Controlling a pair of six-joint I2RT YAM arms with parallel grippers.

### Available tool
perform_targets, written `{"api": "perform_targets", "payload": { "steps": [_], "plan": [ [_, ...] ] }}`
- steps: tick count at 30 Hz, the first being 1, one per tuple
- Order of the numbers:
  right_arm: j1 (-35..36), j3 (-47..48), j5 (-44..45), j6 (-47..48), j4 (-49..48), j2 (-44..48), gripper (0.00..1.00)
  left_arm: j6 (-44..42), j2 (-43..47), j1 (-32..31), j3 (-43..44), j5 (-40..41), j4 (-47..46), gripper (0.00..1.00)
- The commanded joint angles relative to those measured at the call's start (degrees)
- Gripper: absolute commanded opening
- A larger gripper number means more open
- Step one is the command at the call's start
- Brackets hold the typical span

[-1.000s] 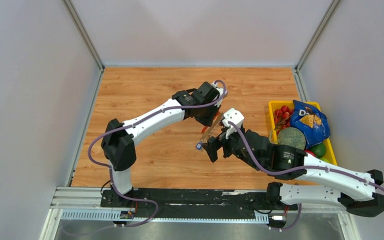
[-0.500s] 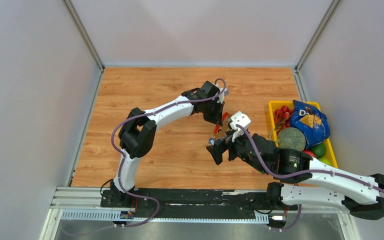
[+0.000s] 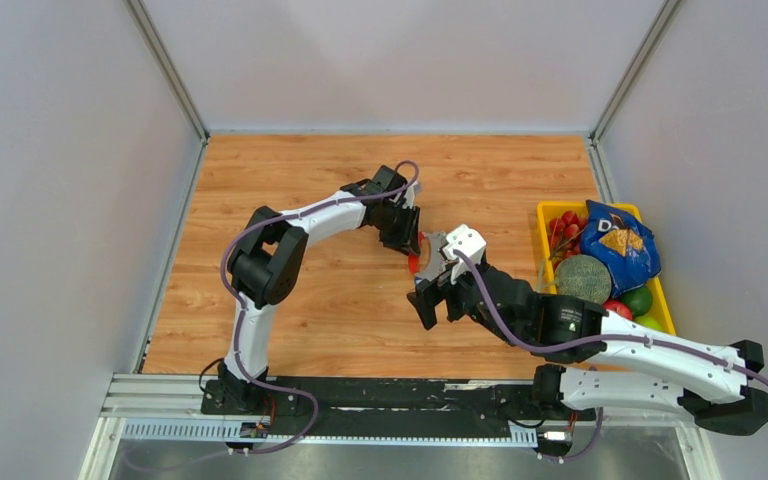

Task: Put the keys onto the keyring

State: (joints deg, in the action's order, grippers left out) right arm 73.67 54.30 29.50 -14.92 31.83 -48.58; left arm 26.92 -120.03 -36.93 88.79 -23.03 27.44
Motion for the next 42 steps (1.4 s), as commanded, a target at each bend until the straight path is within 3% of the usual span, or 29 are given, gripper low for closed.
{"api": "perform_targets", "payload": {
  "steps": [1,4,5,10,12,15,22,28,33,42],
  "plan": [
    [-0.6,1.1,1.0,0.6,-2.7,0.2,1.00,-1.9,3.1,0.2,-0.1,1.2,0.8,0.42],
    [-1.2,1.5,1.0,0.7,-2.7,0.5,1.00,-4.0,5.8,0.8,0.1,6.5,3.8,0.45],
    [-1.4,1.5,1.0,0.7,-2.7,0.4,1.00,-4.6,7.9,0.8,0.6,10.6,5.5,0.53],
    [-3.1,1.9,0.8,0.3,-2.7,-2.3,1.00,-8.6,19.4,0.9,1.6,26.4,11.1,0.60],
    [-4.4,2.1,0.4,-0.1,-2.8,-3.7,1.00,-10.0,24.4,0.8,1.3,31.1,12.3,0.71],
    [-7.1,2.5,-0.2,-1.3,-3.3,-5.2,1.00,-11.7,30.7,0.9,-0.6,35.6,12.9,0.97],
    [-12.1,5.0,-0.7,-2.0,-4.7,-9.5,1.00,-15.0,47.7,0.8,-9.4,35.9,5.5,1.00],
    [-12.4,8.4,7.1,-1.8,-4.7,-13.3,1.00,-17.0,62.0,0.9,-22.6,39.8,-3.9,1.00],
    [-12.6,9.9,12.8,-2.3,-5.3,-14.5,1.00,-17.1,67.9,0.8,-28.4,39.2,-4.5,1.00],
    [-12.6,12.4,33.2,-5.3,-5.6,-21.0,1.00,-16.8,73.8,0.9,-33.3,39.8,-1.3,1.00]
  ]
}}
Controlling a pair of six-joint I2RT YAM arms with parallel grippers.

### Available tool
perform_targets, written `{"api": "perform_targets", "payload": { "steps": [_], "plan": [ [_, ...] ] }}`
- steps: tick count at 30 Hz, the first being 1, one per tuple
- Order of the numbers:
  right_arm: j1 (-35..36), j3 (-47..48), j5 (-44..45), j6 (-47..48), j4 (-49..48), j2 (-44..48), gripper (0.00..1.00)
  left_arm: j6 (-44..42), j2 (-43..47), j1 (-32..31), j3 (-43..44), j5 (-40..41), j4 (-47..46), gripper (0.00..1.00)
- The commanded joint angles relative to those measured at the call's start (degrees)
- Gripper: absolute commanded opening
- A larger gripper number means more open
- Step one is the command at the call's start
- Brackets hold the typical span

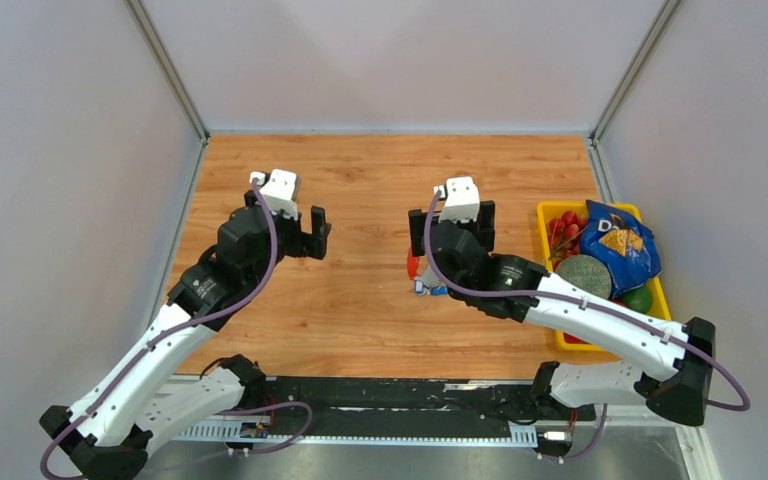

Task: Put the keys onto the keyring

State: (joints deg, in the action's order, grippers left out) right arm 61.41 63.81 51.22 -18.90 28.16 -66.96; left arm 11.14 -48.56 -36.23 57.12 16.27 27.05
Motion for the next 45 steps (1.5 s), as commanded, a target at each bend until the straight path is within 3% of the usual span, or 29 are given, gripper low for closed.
{"api": "perform_targets", "payload": {
  "steps": [1,10,13,24,34,45],
  "plan": [
    [-0.3,3.2,12.6,-1.1,-1.8,-3.4,1.00,-1.0,2.8,0.2,-2.1,0.4,-1.4,1.00],
    [-3.4,5.5,12.5,2.6,-1.8,-9.3,1.00,1.3,2.3,0.1,-4.0,-3.2,-6.2,1.00],
    [-6.9,5.4,11.7,2.4,-1.9,-11.0,1.00,2.4,1.8,0.1,-4.2,0.5,-7.8,1.00],
    [-20.5,3.9,-2.4,3.4,-5.9,-9.6,1.00,0.8,-8.3,0.1,6.2,2.7,-3.3,1.00],
    [-21.4,1.9,-8.5,5.9,-10.0,-7.4,1.00,-1.9,-11.1,0.2,4.3,4.8,-9.3,1.00],
    [-21.4,0.7,-10.0,5.7,-10.9,-6.1,1.00,-4.6,-4.9,0.2,-3.3,5.4,-16.7,1.00]
  ]
}}
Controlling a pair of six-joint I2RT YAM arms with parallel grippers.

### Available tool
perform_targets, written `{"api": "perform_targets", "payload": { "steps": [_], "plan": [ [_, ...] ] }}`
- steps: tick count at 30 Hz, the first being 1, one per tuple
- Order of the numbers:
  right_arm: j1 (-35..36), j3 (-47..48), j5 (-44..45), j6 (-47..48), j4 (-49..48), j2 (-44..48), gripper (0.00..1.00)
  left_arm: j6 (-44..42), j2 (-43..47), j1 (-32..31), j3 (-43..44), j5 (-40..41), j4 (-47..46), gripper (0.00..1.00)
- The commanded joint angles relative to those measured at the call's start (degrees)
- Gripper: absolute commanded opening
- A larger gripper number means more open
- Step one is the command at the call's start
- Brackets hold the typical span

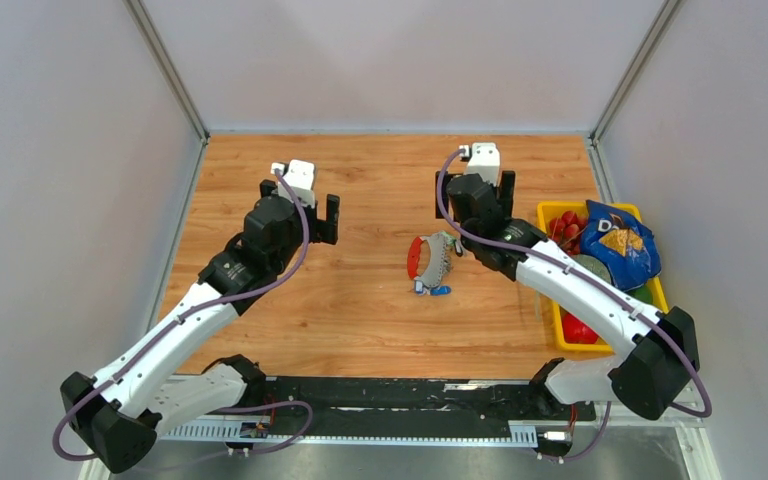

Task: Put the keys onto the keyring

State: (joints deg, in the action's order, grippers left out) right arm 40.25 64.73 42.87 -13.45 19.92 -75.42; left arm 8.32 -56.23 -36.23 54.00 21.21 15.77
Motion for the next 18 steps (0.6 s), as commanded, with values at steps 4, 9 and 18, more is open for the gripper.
{"api": "perform_targets", "payload": {
  "steps": [4,9,18],
  "plan": [
    [-0.3,-0.6,-2.5,0.3,-2.8,2.9,1.00,-1.8,3.2,0.2,-0.1,0.8,-4.8,1.00],
    [-0.2,-1.1,-2.7,0.1,-2.8,3.8,1.00,-1.7,3.5,0.2,0.3,0.5,-4.1,1.00],
    [0.1,-0.5,-2.3,1.3,-3.4,4.1,1.00,-1.5,4.1,0.2,0.7,-0.7,-3.5,1.00]
  ]
}}
